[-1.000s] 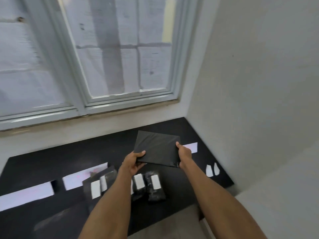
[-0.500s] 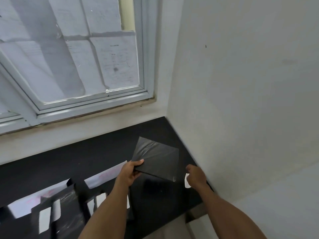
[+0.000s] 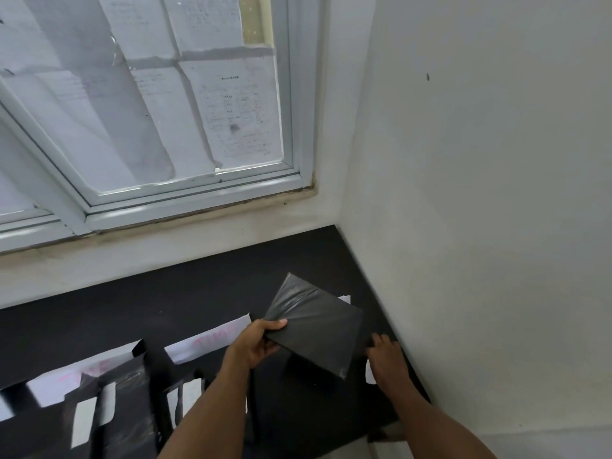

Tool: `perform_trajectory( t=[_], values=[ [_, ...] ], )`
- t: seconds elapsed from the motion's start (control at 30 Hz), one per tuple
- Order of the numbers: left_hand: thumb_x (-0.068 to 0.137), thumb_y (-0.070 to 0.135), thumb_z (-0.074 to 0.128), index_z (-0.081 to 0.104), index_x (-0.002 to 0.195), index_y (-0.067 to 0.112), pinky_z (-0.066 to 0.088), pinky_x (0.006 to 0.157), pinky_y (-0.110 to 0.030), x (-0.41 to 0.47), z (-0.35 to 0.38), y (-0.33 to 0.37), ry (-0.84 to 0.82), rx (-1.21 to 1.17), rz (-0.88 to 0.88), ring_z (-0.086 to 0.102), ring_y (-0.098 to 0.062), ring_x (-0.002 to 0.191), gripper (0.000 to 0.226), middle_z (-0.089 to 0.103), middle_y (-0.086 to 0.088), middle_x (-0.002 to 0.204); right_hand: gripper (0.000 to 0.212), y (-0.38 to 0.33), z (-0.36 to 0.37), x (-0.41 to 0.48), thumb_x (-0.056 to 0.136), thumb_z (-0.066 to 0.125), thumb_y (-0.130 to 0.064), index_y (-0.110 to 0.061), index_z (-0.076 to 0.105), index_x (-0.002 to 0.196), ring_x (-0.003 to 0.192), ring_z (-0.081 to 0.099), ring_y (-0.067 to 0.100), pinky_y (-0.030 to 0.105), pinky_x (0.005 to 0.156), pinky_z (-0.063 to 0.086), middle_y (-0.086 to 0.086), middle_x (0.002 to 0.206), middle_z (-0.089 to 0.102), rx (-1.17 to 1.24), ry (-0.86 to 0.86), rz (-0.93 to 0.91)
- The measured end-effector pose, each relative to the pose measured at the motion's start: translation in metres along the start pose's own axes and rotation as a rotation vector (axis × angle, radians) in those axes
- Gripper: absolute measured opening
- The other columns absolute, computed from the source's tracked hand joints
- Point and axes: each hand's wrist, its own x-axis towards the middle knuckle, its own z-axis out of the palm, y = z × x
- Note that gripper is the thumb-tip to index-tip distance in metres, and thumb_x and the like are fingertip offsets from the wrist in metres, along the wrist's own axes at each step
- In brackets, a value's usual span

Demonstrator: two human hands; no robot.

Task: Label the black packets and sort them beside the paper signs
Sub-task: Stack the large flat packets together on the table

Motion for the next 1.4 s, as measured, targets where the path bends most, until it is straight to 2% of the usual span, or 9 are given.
perform_trajectory(
  t=[0.23, 0.4, 0.6, 0.73, 0.9, 1.07, 1.3, 1.33, 1.4],
  values=[
    [0.076, 0.001, 0.072, 0.068, 0.095, 0.005, 0.051, 0.096, -0.039, 0.004, 0.000, 0.000, 0.013, -0.025, 0.005, 0.068, -0.021, 0.087, 0.020, 0.076, -0.005, 0.081, 0.033, 0.001, 0.002, 0.008, 0.083, 0.057, -0.012, -0.019, 0.065, 0.114, 0.126, 0.039, 0.029, 0.040, 0.101, 0.032, 0.007, 0.136, 0.047, -0.015, 0.019, -0.025],
    [0.075, 0.001, 0.072, 0.066, 0.103, 0.003, 0.056, 0.077, -0.034, 0.001, -0.004, 0.001, 0.020, -0.068, 0.028, 0.069, -0.023, 0.088, 0.029, 0.075, -0.009, 0.091, 0.027, -0.001, -0.009, 0.007, 0.085, 0.050, -0.014, -0.023, 0.063, 0.107, 0.116, 0.047, 0.025, 0.036, 0.093, 0.035, 0.001, 0.123, 0.055, 0.083, 0.141, 0.060],
    [0.075, 0.004, 0.074, 0.063, 0.107, 0.005, 0.056, 0.065, -0.031, -0.011, -0.012, 0.004, 0.075, -0.128, 0.090, 0.069, -0.023, 0.088, 0.034, 0.073, -0.010, 0.096, 0.012, -0.013, -0.067, 0.013, 0.088, 0.061, -0.022, -0.012, 0.068, 0.089, 0.092, 0.058, 0.033, 0.038, 0.078, 0.041, 0.010, 0.093, 0.069, 0.852, 0.588, 0.587],
    [0.074, 0.005, 0.075, 0.063, 0.108, 0.001, 0.056, 0.061, -0.029, -0.023, -0.018, 0.009, 0.068, -0.153, 0.105, 0.069, -0.024, 0.088, 0.035, 0.072, -0.012, 0.099, 0.007, -0.039, -0.114, 0.015, 0.083, 0.071, -0.020, -0.014, 0.070, 0.079, 0.079, 0.063, 0.024, 0.030, 0.070, 0.045, 0.004, 0.082, 0.070, 1.115, 0.722, 0.224],
    [0.072, 0.007, 0.076, 0.069, 0.098, 0.003, 0.057, 0.055, -0.027, -0.050, -0.036, 0.017, 0.021, -0.145, 0.117, 0.071, -0.019, 0.080, 0.028, 0.075, -0.007, 0.087, 0.013, -0.091, -0.146, 0.011, 0.082, 0.070, -0.034, -0.021, 0.069, 0.080, 0.098, 0.053, 0.009, 0.028, 0.086, 0.041, -0.007, 0.107, 0.063, 0.917, 0.549, -0.152],
    [0.072, 0.006, 0.073, 0.072, 0.091, 0.005, 0.058, 0.058, -0.026, -0.082, -0.068, 0.024, -0.009, -0.165, 0.142, 0.072, -0.017, 0.073, 0.019, 0.076, -0.005, 0.080, 0.014, -0.122, -0.160, -0.007, 0.083, 0.068, -0.038, -0.024, 0.068, 0.080, 0.120, 0.044, 0.009, 0.035, 0.101, 0.033, -0.009, 0.126, 0.055, 0.705, 0.500, -0.260],
    [0.070, 0.006, 0.072, 0.069, 0.097, 0.004, 0.056, 0.056, -0.027, -0.132, -0.133, 0.028, 0.014, -0.200, 0.212, 0.069, -0.020, 0.079, 0.027, 0.076, -0.005, 0.077, 0.016, -0.184, -0.186, -0.042, 0.078, 0.072, -0.042, -0.026, 0.072, 0.081, 0.120, 0.047, 0.012, 0.035, 0.101, 0.034, -0.009, 0.126, 0.054, 0.643, 0.489, -0.320],
    [0.072, 0.006, 0.071, 0.069, 0.097, 0.004, 0.056, 0.057, -0.027, -0.137, -0.141, 0.029, 0.017, -0.214, 0.222, 0.069, -0.020, 0.080, 0.026, 0.076, -0.005, 0.076, 0.019, -0.193, -0.189, -0.047, 0.076, 0.074, -0.043, -0.027, 0.073, 0.087, 0.122, 0.047, 0.013, 0.035, 0.102, 0.034, -0.008, 0.128, 0.053, 0.698, 0.493, -0.289],
    [0.074, 0.005, 0.070, 0.067, 0.099, 0.002, 0.055, 0.061, -0.028, -0.147, -0.155, 0.031, 0.019, -0.232, 0.242, 0.068, -0.021, 0.082, 0.026, 0.076, -0.007, 0.078, 0.053, -0.212, -0.195, -0.055, 0.070, 0.077, -0.050, -0.028, 0.064, 0.117, 0.131, 0.041, 0.017, 0.040, 0.107, 0.033, -0.004, 0.139, 0.044, 0.799, 0.483, -0.196]
  ],
)
